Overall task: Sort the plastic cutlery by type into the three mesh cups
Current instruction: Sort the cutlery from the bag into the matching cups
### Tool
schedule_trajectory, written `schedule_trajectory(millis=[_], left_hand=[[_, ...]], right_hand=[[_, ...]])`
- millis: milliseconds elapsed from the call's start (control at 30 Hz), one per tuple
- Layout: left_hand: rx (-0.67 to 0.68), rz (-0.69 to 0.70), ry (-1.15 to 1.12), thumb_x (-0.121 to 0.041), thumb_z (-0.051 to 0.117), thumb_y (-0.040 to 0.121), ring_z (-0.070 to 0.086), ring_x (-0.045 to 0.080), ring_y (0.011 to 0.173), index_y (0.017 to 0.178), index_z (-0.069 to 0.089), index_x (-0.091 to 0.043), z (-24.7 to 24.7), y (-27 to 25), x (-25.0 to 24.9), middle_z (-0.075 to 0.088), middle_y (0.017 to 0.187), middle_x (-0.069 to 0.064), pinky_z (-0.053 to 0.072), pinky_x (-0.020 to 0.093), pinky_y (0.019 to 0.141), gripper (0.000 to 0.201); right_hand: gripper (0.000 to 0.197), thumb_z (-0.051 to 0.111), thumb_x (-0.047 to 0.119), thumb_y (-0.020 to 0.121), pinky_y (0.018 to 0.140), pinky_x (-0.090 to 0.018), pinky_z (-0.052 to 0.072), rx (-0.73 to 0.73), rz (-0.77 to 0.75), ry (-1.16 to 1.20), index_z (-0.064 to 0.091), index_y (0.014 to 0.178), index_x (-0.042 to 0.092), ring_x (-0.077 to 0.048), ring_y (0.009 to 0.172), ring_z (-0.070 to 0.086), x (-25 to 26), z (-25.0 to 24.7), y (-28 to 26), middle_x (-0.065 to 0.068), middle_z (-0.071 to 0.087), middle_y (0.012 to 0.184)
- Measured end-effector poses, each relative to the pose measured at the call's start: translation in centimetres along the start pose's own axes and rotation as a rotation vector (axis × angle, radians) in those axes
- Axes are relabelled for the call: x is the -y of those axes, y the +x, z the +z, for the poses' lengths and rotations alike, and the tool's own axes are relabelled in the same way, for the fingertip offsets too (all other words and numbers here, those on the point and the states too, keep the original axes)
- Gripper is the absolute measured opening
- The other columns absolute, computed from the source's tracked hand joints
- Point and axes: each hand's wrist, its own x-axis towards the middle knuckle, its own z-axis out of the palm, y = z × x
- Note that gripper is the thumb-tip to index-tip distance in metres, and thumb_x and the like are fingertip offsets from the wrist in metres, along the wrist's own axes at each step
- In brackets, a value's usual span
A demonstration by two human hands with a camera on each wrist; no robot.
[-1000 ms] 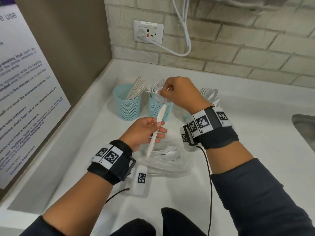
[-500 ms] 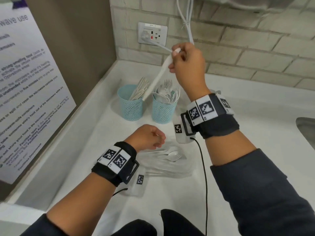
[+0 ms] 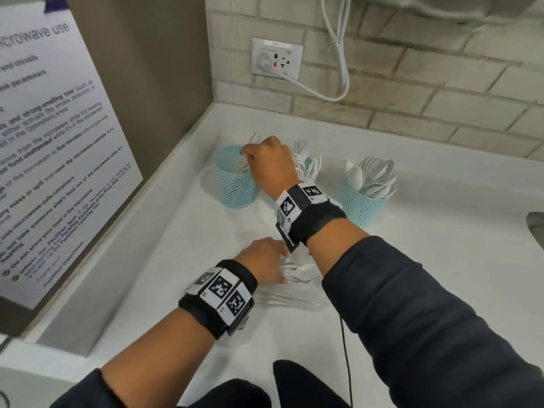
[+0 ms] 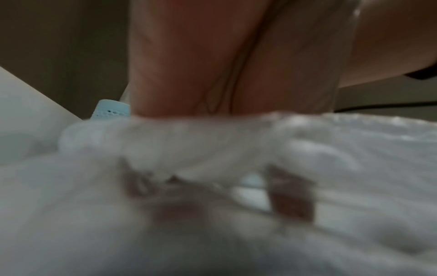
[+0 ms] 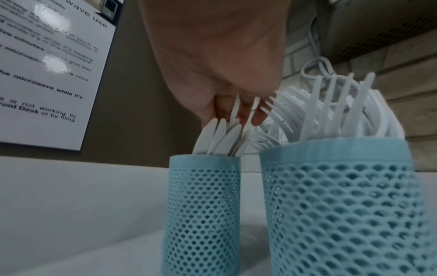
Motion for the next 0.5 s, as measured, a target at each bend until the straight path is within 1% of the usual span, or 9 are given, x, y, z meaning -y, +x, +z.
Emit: schedule_trajectory(millis=[100, 200, 233, 267, 300, 333, 400, 433, 500], left_hand=[[0.033, 0.009, 0.022, -0.028, 0.066, 0.084, 0.048, 0.021, 0.12, 0.126, 0.05, -0.014, -0.1, 0.2, 0.0, 0.048, 0.131, 0.006, 0.039, 0.031, 0.103, 0.048], [0.048, 0.04, 0.047, -0.029, 0.064, 0.085, 0.05, 0.02, 0.115, 0.123, 0.052, -0.013, -0.4, 0.4, 0.1, 0.052, 0.127, 0.005, 0.039, 0.026, 0.096, 0.043], [0.043, 0.05, 0.05, -0.028, 0.064, 0.085, 0.051, 0.02, 0.114, 0.122, 0.053, -0.013, -0.5, 0.4, 0.1, 0.052, 0.126, 0.005, 0.039, 0.025, 0.093, 0.042], [0.039, 0.058, 0.055, -0.028, 0.064, 0.085, 0.051, 0.021, 0.113, 0.122, 0.053, -0.012, -0.5, 0.5, 0.1, 0.053, 0.125, 0.005, 0.039, 0.025, 0.09, 0.042], [0.037, 0.058, 0.062, -0.028, 0.064, 0.085, 0.051, 0.021, 0.112, 0.122, 0.053, -0.012, -0.5, 0.5, 0.1, 0.053, 0.124, 0.006, 0.039, 0.025, 0.088, 0.042], [0.039, 0.057, 0.074, -0.029, 0.063, 0.085, 0.052, 0.022, 0.111, 0.122, 0.053, -0.011, -0.5, 0.5, 0.0, 0.053, 0.123, 0.006, 0.038, 0.024, 0.085, 0.042], [0.049, 0.058, 0.099, -0.03, 0.061, 0.085, 0.052, 0.023, 0.109, 0.121, 0.052, -0.01, -0.4, 0.6, -0.1, 0.053, 0.122, 0.007, 0.037, 0.025, 0.081, 0.041], [0.054, 0.063, 0.111, -0.031, 0.06, 0.086, 0.052, 0.024, 0.108, 0.12, 0.051, -0.01, -0.4, 0.6, -0.2, 0.053, 0.121, 0.008, 0.037, 0.025, 0.081, 0.04], [0.072, 0.07, 0.125, -0.031, 0.058, 0.087, 0.052, 0.025, 0.107, 0.118, 0.05, -0.01, -0.4, 0.5, -0.3, 0.054, 0.12, 0.008, 0.037, 0.025, 0.08, 0.038]], right_hand=[[0.036, 0.041, 0.013, 0.095, 0.09, -0.037, 0.034, 0.07, -0.01, -0.053, 0.062, 0.122, 0.026, -0.028, 0.118, 0.041, -0.3, -0.8, 0.1, -0.004, 0.064, 0.116], [0.039, 0.04, 0.011, 0.095, 0.093, -0.036, 0.034, 0.052, 0.056, 0.098, 0.058, 0.126, 0.024, -0.029, 0.119, 0.041, -0.6, -3.0, 0.1, -0.004, 0.06, 0.123], [0.038, 0.04, 0.009, 0.094, 0.094, -0.033, 0.038, 0.035, 0.09, 0.197, 0.06, 0.124, 0.021, -0.027, 0.116, 0.047, -0.9, -4.0, 0.1, -0.005, 0.062, 0.121], [0.036, 0.041, 0.006, 0.092, 0.09, -0.024, 0.043, 0.032, 0.121, 0.325, 0.064, 0.118, 0.017, -0.021, 0.108, 0.055, -1.0, -5.2, -0.1, -0.007, 0.065, 0.115], [0.035, 0.042, 0.002, 0.09, 0.081, -0.013, 0.044, 0.058, 0.145, 0.449, 0.067, 0.111, 0.013, -0.009, 0.093, 0.061, -1.1, -6.3, -0.5, -0.007, 0.068, 0.105], [0.033, 0.043, -0.002, 0.088, 0.069, -0.005, 0.043, 0.1, 0.155, 0.531, 0.07, 0.104, 0.009, 0.004, 0.075, 0.061, -1.2, -7.4, -1.1, -0.005, 0.069, 0.093], [0.029, 0.045, -0.003, 0.085, 0.056, 0.0, 0.038, 0.232, 0.148, 0.537, 0.072, 0.09, 0.006, 0.01, 0.054, 0.055, -1.3, -9.2, -2.7, 0.005, 0.066, 0.074], [0.027, 0.046, 0.0, 0.085, 0.055, -0.002, 0.039, 0.327, 0.15, 0.494, 0.072, 0.088, 0.006, 0.007, 0.054, 0.056, -1.3, -9.8, -3.5, 0.008, 0.064, 0.071], [0.025, 0.048, 0.005, 0.089, 0.058, -0.011, 0.045, 0.567, 0.18, 0.359, 0.072, 0.092, 0.01, -0.001, 0.063, 0.059, -1.5, -10.3, -4.9, 0.006, 0.067, 0.077]])
